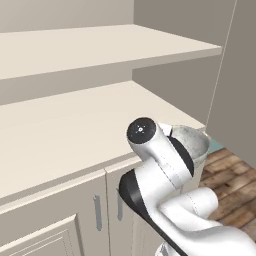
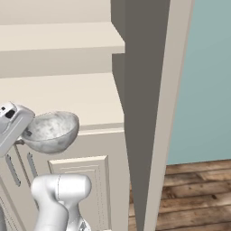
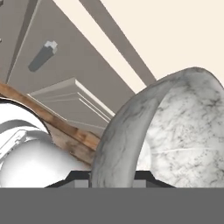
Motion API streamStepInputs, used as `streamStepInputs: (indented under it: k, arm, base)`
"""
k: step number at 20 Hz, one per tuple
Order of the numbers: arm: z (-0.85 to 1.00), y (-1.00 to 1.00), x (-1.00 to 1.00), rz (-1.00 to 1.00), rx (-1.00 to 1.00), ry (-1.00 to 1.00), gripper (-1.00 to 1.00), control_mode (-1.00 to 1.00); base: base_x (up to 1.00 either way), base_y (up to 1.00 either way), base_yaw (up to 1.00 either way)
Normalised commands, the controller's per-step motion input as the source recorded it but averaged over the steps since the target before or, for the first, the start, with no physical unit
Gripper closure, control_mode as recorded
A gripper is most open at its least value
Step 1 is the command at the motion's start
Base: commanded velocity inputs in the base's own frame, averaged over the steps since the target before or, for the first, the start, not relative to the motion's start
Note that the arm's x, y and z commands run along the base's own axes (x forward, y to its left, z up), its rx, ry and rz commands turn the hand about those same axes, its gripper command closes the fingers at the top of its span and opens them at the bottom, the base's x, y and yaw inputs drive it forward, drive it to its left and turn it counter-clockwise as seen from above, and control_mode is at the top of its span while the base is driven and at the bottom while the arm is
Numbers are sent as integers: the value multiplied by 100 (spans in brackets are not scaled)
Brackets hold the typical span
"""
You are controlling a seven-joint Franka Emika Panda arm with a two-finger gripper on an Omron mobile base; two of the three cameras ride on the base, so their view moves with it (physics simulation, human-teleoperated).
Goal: Pick up the bowls from the cabinet and place each bowl in front of a stool on the dining counter.
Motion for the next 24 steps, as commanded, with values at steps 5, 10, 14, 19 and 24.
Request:
streamStepInputs:
  k: [5, 10, 14, 19, 24]
  arm:
    - [3, 0, -9, 0, 0, -17, 100, -100]
    - [0, 0, 0, 0, 0, 0, 100, -100]
    - [0, 0, -2, 0, 0, 0, 100, -100]
    - [0, 0, -18, 0, 0, 0, 100, 100]
    - [0, 0, 0, 0, 0, 0, 100, 100]
  base:
    - [0, 0, 0]
    - [0, 0, 0]
    - [0, 0, 0]
    - [-25, 0, 0]
    - [-81, 0, 0]
